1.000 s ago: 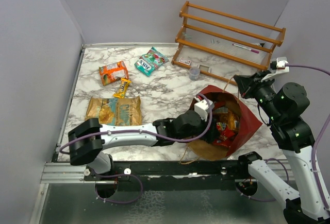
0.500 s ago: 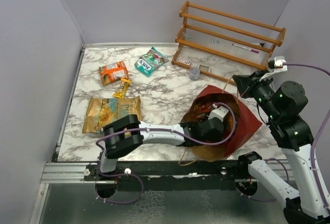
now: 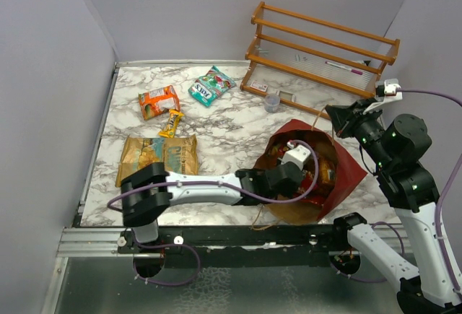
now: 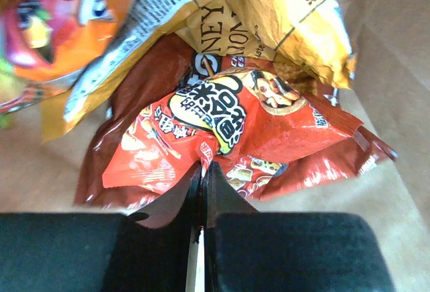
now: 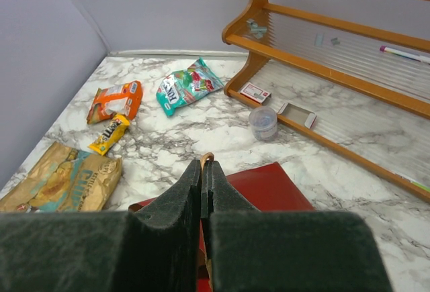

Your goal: Take the snacks out of the paper bag

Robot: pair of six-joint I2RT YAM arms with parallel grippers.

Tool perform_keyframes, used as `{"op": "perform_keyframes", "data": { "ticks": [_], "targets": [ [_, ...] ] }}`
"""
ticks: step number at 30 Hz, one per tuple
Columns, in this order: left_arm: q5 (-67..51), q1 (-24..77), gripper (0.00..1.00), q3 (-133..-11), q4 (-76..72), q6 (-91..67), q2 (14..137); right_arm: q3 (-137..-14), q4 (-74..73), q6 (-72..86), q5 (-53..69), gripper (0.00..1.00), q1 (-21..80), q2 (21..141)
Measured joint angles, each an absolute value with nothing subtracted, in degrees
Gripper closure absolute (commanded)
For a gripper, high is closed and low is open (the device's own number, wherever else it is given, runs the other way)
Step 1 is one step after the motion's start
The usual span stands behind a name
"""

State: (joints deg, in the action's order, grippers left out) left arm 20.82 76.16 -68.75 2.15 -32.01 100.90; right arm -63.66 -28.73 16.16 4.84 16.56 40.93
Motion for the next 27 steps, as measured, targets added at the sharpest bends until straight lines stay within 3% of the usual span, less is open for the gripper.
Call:
{"op": "perform_keyframes", "data": {
  "ticks": [8, 16, 27],
  "targets": [
    [20.10, 76.14, 0.97, -58.85, 3.22, -30.46, 79.96, -63.64, -28.67, 16.21, 5.48, 0.97, 16.56, 40.58],
    [19.09, 76.16, 1.00, -56.93, 9.63, -24.88, 60.20, -63.59, -28.62, 16.21, 5.72, 0.97, 16.56, 40.82],
    [46.17, 76.20, 1.00, -52.14, 26.74, -35.57, 44.42, -63.55, -28.38, 16.21, 5.78, 0.97, 16.56, 41.28]
  ]
}}
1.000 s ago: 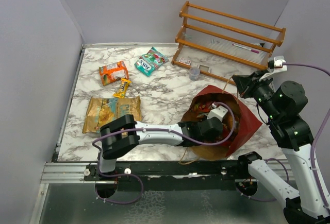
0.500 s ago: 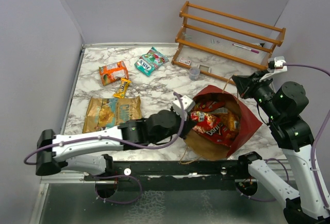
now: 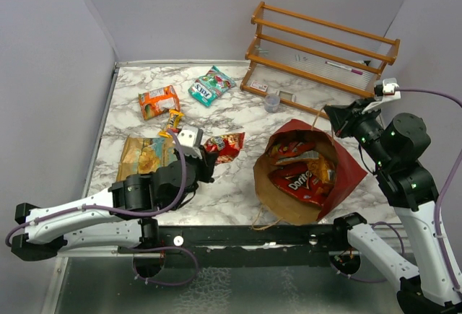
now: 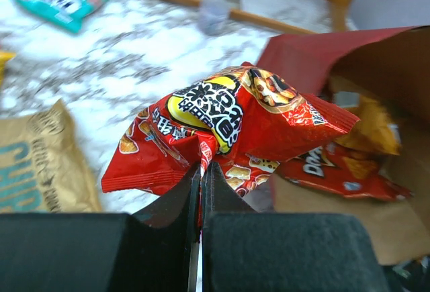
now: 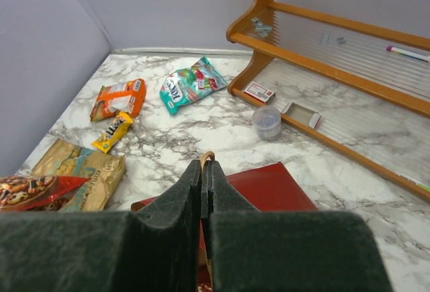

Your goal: Take the snacks out of the paper bag

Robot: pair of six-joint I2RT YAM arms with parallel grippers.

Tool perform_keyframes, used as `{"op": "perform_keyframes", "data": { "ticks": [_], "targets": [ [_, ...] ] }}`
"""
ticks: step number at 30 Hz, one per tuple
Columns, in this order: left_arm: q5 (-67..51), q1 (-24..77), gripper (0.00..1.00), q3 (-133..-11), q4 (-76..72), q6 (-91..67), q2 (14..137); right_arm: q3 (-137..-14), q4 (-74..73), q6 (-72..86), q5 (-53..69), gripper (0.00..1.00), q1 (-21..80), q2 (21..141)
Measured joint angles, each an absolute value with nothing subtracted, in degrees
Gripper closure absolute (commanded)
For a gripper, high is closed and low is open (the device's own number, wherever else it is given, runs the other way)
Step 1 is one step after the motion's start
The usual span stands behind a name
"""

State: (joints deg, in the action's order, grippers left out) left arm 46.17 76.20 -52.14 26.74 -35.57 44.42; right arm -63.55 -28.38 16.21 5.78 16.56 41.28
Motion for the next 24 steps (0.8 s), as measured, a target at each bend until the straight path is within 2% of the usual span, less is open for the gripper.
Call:
{"op": "perform_keyframes", "data": {
  "ticks": [4, 8, 15, 20, 24],
  "targets": [
    [51.03, 75.68, 1.00, -46.57, 29.69, -41.30, 43.81, -63.35, -28.16, 16.25, 5.89, 0.97, 16.56, 41.32],
    [50.65, 72.58, 1.00, -42.37, 29.65, -44.07, 47.33, -62.98, -28.14, 16.40, 6.28, 0.97, 16.56, 41.58],
    [39.33, 55.44, 1.00, -38.35, 20.34, -38.17, 58.94, -62.89, -28.16, 16.64, 6.37, 0.97, 16.56, 41.56],
    [30.70, 43.70, 1.00, -44.62, 12.45, -29.32, 72.16, -62.92, -28.21, 16.78, 6.39, 0.97, 16.56, 41.21],
    [24.27, 36.93, 1.00, -58.04, 9.52, -23.33, 86.89, -62.92, -28.23, 16.78, 6.37, 0.97, 16.56, 41.04]
  ]
}}
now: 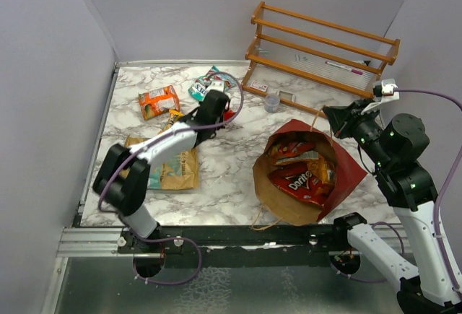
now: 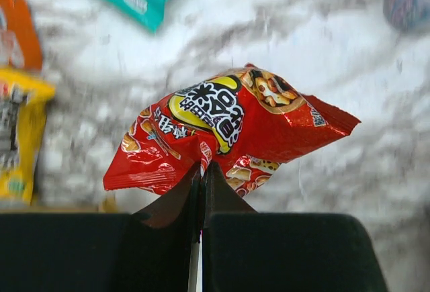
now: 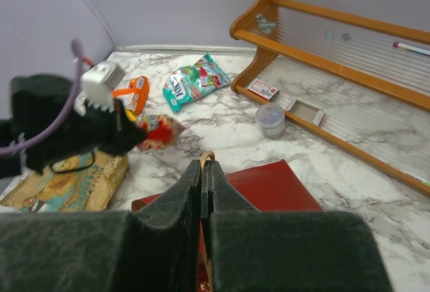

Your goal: Take the snacks out of the paper bag

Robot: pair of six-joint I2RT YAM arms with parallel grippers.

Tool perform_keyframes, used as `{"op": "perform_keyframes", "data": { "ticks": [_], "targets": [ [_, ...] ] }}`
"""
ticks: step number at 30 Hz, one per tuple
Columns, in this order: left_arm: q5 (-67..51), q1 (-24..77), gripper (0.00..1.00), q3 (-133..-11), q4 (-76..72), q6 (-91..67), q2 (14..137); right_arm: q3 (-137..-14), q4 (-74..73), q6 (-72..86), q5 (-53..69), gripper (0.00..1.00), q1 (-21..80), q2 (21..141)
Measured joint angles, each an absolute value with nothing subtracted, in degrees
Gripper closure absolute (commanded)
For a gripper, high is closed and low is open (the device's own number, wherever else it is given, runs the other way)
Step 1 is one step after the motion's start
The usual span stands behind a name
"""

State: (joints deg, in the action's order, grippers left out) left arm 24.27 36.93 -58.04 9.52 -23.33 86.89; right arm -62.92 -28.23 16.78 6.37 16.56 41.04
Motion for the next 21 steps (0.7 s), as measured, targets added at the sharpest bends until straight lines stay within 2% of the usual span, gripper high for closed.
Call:
{"op": "perform_keyframes", "data": {
  "ticks": [6, 12, 13, 14, 16, 17, 19, 21],
  "targets": [
    [17.52, 28.80, 1.00, -78.81, 11.03, -18.17, 107.70, -62.89, -28.25, 16.80, 6.35, 0.97, 16.56, 40.62],
    [15.66, 27.53, 1.00, -80.93, 12.05, -13.96, 112.73, -62.87, -28.27, 16.80, 6.33, 0.97, 16.56, 40.27],
    [15.27, 27.42, 0.96, -80.93, 12.01, -13.28, 113.08, -62.87, -28.27, 16.80, 6.33, 0.97, 16.56, 40.34],
    [14.94, 27.35, 0.88, -81.01, 12.10, -12.84, 113.30, -62.87, -28.27, 16.80, 6.33, 0.97, 16.56, 40.36],
    [14.57, 27.18, 0.61, -81.93, 13.02, -12.19, 114.04, -62.87, -28.27, 16.80, 6.35, 0.97, 16.56, 40.45],
    [14.48, 27.07, 0.53, -82.63, 13.87, -11.99, 114.32, -62.87, -28.27, 16.82, 6.35, 0.97, 16.56, 40.45],
    [13.93, 26.94, 0.44, -83.15, 15.38, -12.23, 114.21, -62.87, -28.27, 16.86, 6.35, 0.97, 16.56, 40.45],
    [13.02, 26.94, 0.41, -82.74, 16.40, -12.93, 113.08, -62.87, -28.27, 16.88, 6.35, 0.97, 16.56, 40.45]
  ]
}}
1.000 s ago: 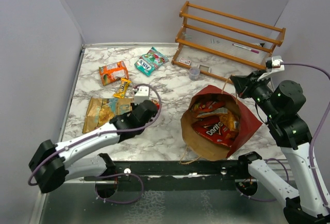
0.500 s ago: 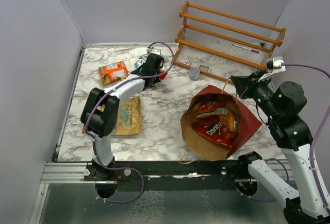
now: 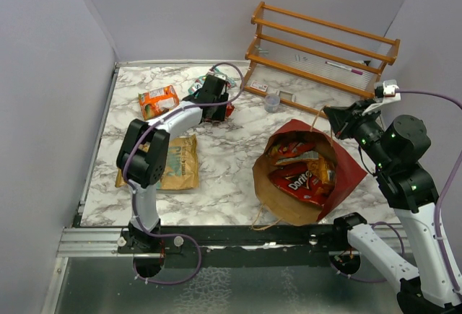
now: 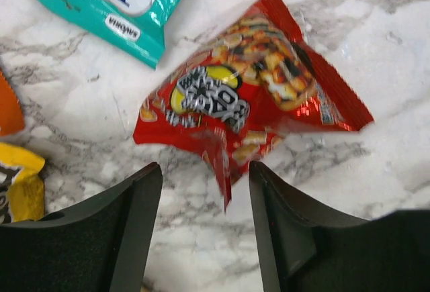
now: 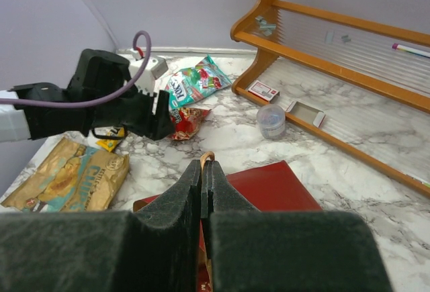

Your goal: Take the snacks out of the paper bag

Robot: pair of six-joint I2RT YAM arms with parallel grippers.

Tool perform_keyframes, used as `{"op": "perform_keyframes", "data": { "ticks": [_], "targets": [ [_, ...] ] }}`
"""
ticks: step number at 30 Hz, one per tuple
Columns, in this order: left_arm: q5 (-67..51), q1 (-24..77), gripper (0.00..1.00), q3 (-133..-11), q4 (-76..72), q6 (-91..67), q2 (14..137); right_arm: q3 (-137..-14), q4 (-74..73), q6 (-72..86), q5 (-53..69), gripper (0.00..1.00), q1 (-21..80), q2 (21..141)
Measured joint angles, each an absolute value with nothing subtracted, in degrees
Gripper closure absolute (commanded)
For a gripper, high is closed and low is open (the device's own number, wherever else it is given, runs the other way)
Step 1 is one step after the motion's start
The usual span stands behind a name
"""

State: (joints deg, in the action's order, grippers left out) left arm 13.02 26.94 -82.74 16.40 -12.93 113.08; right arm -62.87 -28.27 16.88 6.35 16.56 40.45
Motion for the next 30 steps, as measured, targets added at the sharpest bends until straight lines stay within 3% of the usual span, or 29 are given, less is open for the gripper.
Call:
{"op": "perform_keyframes", "data": {
  "ticks": [4, 11, 16, 23, 30],
  "targets": [
    [9.80, 26.72, 0.37, -78.06, 18.37, -15.25, 105.08, -62.87, -28.27, 16.88, 6.35, 0.97, 16.56, 40.45],
    [0.45, 27.62, 0.32, -58.46, 16.29, -25.36, 75.42, -62.78, -28.23, 17.28, 6.39, 0.97, 16.56, 40.45],
    [-3.36, 36.23, 0.29, -42.76, 14.48, -34.79, 60.03, -62.33, -28.14, 17.52, 6.76, 0.97, 16.56, 40.45],
    [-2.07, 51.33, 0.29, -38.85, 14.35, -42.83, 51.16, -62.15, -27.90, 17.78, 7.16, 0.97, 16.56, 40.45],
    [4.21, 64.90, 0.32, -50.39, 12.34, -39.66, 59.31, -61.87, -27.81, 18.02, 7.33, 0.97, 16.56, 40.42]
  ]
}}
